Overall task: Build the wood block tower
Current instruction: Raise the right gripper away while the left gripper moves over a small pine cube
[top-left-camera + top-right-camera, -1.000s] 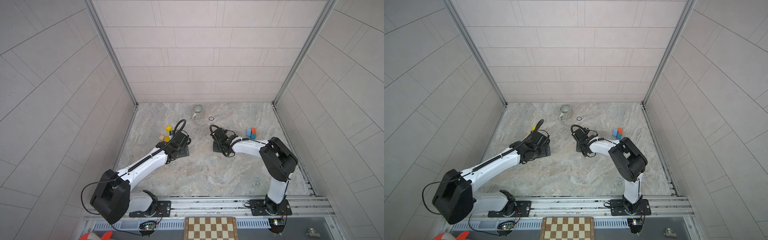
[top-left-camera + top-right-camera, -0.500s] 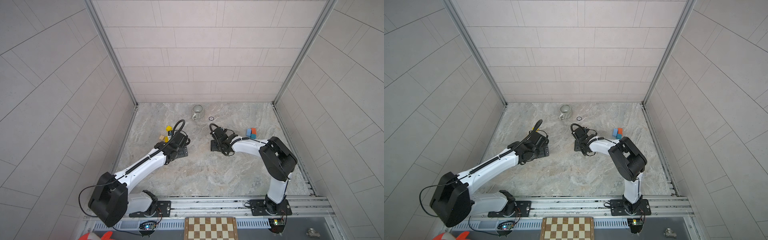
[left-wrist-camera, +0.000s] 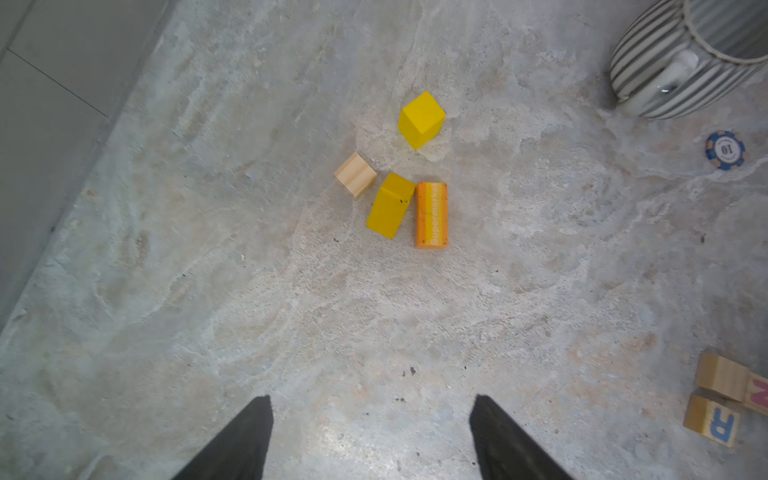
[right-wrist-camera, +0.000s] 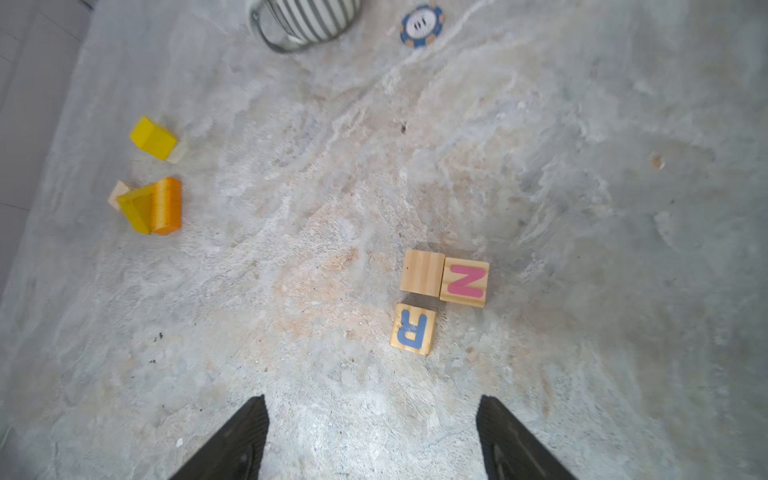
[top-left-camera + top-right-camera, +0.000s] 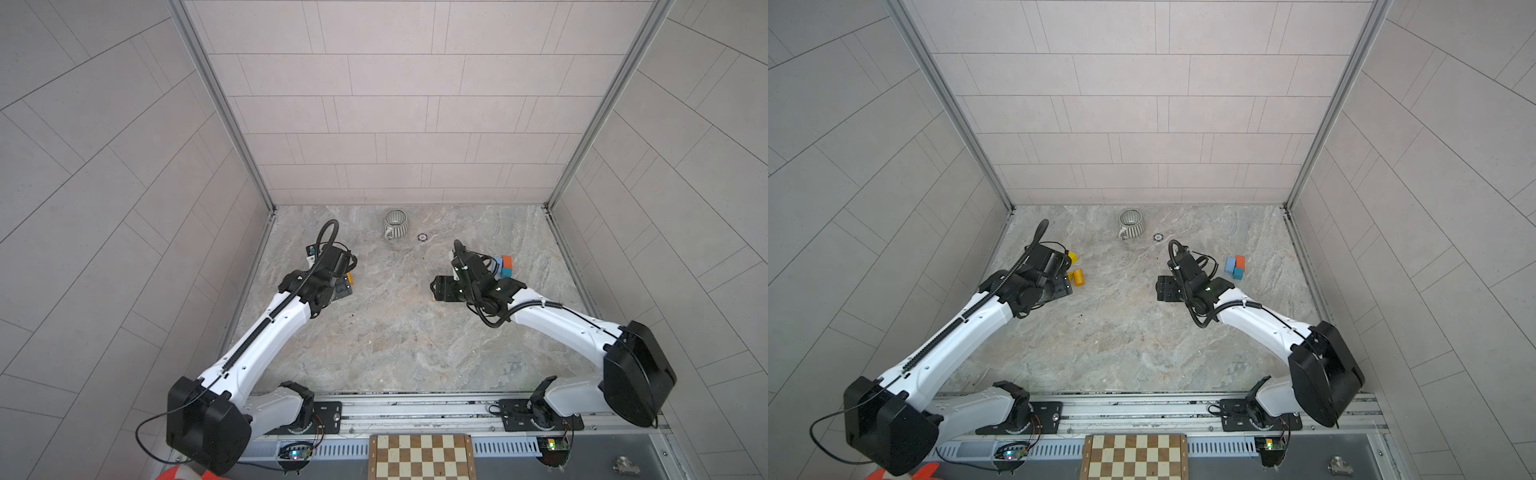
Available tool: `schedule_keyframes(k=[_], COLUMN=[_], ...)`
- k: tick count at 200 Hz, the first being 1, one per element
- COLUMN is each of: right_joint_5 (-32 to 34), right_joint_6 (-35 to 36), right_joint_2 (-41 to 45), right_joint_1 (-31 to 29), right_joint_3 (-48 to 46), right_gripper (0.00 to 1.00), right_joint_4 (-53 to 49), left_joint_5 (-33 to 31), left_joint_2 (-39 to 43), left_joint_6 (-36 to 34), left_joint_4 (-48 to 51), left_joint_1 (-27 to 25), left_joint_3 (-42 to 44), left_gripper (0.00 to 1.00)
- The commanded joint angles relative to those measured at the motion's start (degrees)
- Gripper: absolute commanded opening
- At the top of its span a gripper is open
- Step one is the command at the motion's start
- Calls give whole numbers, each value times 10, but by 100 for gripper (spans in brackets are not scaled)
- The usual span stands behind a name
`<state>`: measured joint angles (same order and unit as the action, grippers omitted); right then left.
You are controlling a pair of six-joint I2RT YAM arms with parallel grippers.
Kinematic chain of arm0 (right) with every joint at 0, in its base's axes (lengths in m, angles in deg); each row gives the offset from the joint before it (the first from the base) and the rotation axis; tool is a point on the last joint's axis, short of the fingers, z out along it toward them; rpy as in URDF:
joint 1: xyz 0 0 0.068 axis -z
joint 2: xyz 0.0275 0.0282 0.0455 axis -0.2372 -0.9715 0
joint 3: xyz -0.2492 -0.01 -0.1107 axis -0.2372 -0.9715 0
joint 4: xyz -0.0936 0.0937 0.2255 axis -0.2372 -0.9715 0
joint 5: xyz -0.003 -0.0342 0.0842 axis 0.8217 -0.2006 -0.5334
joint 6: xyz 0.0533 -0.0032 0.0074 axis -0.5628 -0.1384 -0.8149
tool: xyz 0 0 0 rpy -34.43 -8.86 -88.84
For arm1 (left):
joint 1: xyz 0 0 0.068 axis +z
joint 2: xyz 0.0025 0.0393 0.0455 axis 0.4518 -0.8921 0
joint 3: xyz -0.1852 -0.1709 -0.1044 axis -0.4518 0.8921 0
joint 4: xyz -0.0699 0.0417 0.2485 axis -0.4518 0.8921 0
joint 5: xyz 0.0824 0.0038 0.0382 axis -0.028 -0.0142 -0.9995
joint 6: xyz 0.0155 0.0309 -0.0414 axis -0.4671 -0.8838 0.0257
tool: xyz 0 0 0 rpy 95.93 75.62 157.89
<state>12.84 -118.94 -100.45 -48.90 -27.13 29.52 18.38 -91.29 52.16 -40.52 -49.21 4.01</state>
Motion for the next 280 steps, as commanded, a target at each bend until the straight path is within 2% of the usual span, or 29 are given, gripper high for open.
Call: schedule_keyframes(k=[1, 20, 33, 50, 70, 89, 123, 141, 182, 210, 280], right_joint_5=[-11, -6, -10, -29, -49, -67, -122, -139, -148, -157, -178], right_joint_6=[44, 54, 58, 61, 61, 59, 6, -5, -12, -18, -32], right_joint_2=[61, 127, 167, 198, 219, 233, 269, 291, 339, 350, 323], right_joint_1=[4, 9, 20, 36, 56, 81, 100, 101, 101, 100, 99], right_joint_3=[-43, -94, -119, -144, -170, -191, -266, -299, -302, -304, -303], right_gripper=[87, 94, 99, 100, 100, 100, 100, 100, 100, 100, 100], right_joint_4=[15, 51, 59, 67, 73, 90, 186, 218, 208, 211, 229], left_joint_5=[-11, 34, 62, 80, 151, 192, 184, 226, 177, 156, 184], left_joint_2=[-15, -49, -80, -124, -168, -204, -291, -345, -426, -450, -492], left_joint_6=[-24, -42, -60, -81, -122, -154, -236, -272, -298, -312, -322], left_joint_4=[28, 25, 30, 38, 32, 8, 27, 39, 51, 46, 35], left_joint_1=[22, 69, 99, 133, 171, 190, 211, 233, 250, 249, 250], left_joint_3=[-20, -39, -63, -93, -127, -140, -179, -198, -235, -258, -293], left_gripper=[68, 56, 54, 55, 57, 67, 74, 74, 74, 74, 74])
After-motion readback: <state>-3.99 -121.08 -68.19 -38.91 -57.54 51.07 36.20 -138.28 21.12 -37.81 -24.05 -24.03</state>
